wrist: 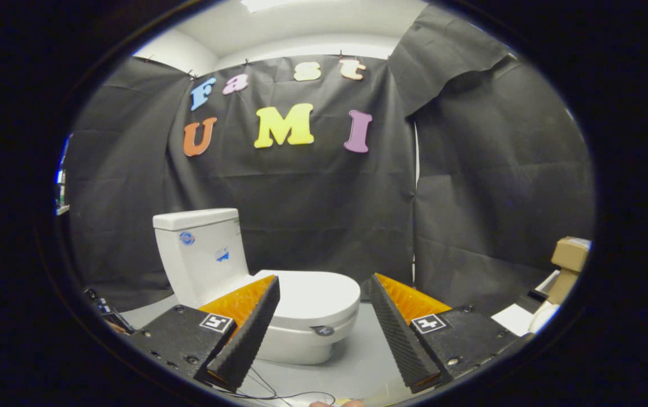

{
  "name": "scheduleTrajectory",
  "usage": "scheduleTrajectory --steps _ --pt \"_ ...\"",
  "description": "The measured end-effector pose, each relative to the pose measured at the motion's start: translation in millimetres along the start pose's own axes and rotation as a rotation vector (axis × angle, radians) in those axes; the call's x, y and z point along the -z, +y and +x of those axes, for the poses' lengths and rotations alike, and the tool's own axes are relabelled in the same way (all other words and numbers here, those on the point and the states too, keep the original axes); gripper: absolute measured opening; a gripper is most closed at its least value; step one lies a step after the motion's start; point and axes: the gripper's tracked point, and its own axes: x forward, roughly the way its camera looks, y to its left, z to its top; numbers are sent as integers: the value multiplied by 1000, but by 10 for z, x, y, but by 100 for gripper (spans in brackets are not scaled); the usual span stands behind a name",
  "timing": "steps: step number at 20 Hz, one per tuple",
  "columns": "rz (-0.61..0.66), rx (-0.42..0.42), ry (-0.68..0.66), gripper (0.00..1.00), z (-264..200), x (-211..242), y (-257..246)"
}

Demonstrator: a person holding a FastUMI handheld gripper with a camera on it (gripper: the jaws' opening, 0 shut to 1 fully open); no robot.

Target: Open the toilet lid.

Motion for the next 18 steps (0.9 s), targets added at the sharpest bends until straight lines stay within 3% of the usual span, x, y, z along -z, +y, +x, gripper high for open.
scheduleTrajectory --steps 5,11,18 --pt "93 -21 104 100 334 316 241" --pt "150 -45 350 100 968 1043 250" --pt "478 -108 600 95 1453 1597 333"
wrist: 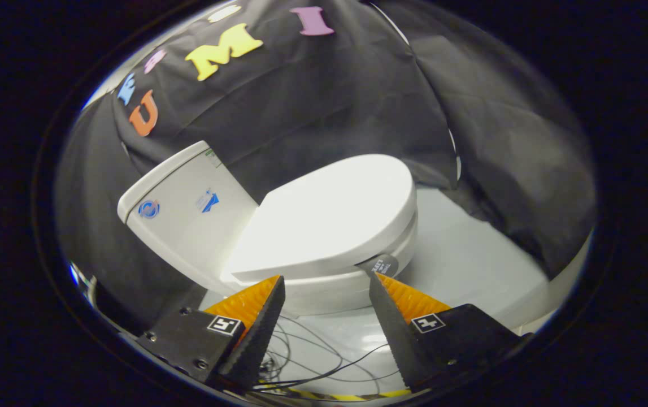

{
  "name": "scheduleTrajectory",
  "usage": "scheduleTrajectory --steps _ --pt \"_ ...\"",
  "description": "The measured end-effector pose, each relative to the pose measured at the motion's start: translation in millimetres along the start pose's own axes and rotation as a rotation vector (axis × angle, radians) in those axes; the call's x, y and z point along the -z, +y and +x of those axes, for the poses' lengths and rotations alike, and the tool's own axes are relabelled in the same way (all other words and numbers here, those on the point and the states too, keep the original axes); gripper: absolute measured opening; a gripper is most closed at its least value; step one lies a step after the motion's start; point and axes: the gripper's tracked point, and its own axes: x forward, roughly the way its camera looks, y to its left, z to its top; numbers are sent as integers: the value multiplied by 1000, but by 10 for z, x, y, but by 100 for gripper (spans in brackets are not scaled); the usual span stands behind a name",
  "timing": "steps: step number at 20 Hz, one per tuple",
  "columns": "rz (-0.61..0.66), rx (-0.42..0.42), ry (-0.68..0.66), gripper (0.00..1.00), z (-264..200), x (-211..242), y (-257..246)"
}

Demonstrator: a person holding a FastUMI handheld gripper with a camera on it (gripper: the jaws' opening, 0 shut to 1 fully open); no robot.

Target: Open the toilet lid.

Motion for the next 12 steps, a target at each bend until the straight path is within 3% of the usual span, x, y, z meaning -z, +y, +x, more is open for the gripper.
scheduleTrajectory --steps 12 --pt "452 -59 64 82 505 -108 -534"
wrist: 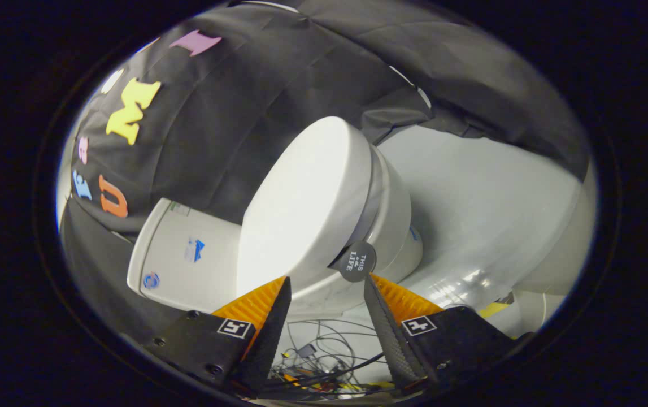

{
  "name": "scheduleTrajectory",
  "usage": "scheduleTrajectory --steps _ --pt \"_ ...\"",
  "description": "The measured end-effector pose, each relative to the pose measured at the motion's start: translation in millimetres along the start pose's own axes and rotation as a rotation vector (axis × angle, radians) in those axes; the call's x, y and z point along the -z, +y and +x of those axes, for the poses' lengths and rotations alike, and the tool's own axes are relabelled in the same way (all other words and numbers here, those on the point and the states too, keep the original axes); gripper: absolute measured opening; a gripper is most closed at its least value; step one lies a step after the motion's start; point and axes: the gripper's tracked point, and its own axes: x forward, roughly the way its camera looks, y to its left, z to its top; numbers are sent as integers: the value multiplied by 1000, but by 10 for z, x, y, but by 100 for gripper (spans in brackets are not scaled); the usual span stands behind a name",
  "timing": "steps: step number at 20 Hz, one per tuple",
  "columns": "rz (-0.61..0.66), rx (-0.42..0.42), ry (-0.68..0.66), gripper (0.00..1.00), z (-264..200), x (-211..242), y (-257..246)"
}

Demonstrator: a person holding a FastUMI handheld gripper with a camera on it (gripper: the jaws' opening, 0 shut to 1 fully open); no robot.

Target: Open the toilet lid.

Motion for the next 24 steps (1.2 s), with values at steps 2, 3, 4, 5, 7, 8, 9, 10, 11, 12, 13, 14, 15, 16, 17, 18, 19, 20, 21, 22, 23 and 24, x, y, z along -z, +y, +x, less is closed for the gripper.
scheduleTrajectory --steps 2,3,4,5,7,8,9,10,11,12,13,14,15,16,17,18,19,20,21,22,23,24 --pt "68 23 2 81 79 -51 -154" --pt "100 23 0 81 110 -77 -201" --pt "134 19 3 81 127 -84 -227" --pt "169 7 3 81 142 -115 -237" --pt "216 -14 5 80 184 -142 -244" --pt "226 -21 11 80 215 -134 -252" --pt "230 -23 24 77 245 -108 -263" --pt "236 -23 31 75 264 -96 -265" --pt "242 -34 42 70 269 -85 -245" --pt "251 -43 43 68 274 -79 -228" --pt "260 -52 45 61 296 -79 -224" --pt "268 -55 42 54 303 -92 -229" --pt "276 -45 32 46 318 -108 -274" --pt "296 -71 31 37 323 -128 -244" --pt "313 -87 37 27 322 -133 -229" --pt "336 -99 33 23 323 -155 -223" --pt "356 -109 37 20 323 -161 -218" --pt "377 -114 37 18 325 -154 -221" --pt "391 -121 34 16 326 -157 -209" --pt "397 -125 34 14 317 -158 -196" --pt "399 -128 35 12 304 -159 -195" --pt "405 -136 31 11 290 -176 -163"
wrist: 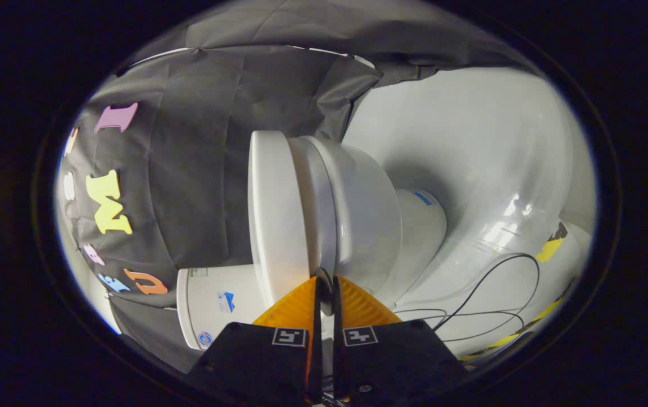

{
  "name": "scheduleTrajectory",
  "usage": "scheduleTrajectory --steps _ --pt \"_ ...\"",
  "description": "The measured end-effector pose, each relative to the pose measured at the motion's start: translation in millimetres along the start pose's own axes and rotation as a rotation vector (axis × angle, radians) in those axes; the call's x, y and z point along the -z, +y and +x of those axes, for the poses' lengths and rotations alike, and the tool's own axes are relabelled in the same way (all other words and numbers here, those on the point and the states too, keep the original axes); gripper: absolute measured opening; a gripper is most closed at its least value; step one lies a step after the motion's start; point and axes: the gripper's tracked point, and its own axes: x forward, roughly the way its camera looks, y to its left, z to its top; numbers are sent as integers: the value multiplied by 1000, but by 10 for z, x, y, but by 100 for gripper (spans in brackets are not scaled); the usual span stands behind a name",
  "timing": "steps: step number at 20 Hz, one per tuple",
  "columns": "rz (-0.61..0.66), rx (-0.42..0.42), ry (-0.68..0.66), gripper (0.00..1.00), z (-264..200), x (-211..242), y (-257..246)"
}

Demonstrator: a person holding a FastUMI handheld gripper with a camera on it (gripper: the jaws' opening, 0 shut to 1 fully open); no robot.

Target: Open the toilet lid.

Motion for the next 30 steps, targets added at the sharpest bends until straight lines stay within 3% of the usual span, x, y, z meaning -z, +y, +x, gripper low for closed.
scheduleTrajectory --steps 3,16,30 --pt "14 -10 -3 4 -39 8 34" --pt "-83 -28 -36 4 -156 83 344" --pt "-219 80 -69 4 -237 131 604"
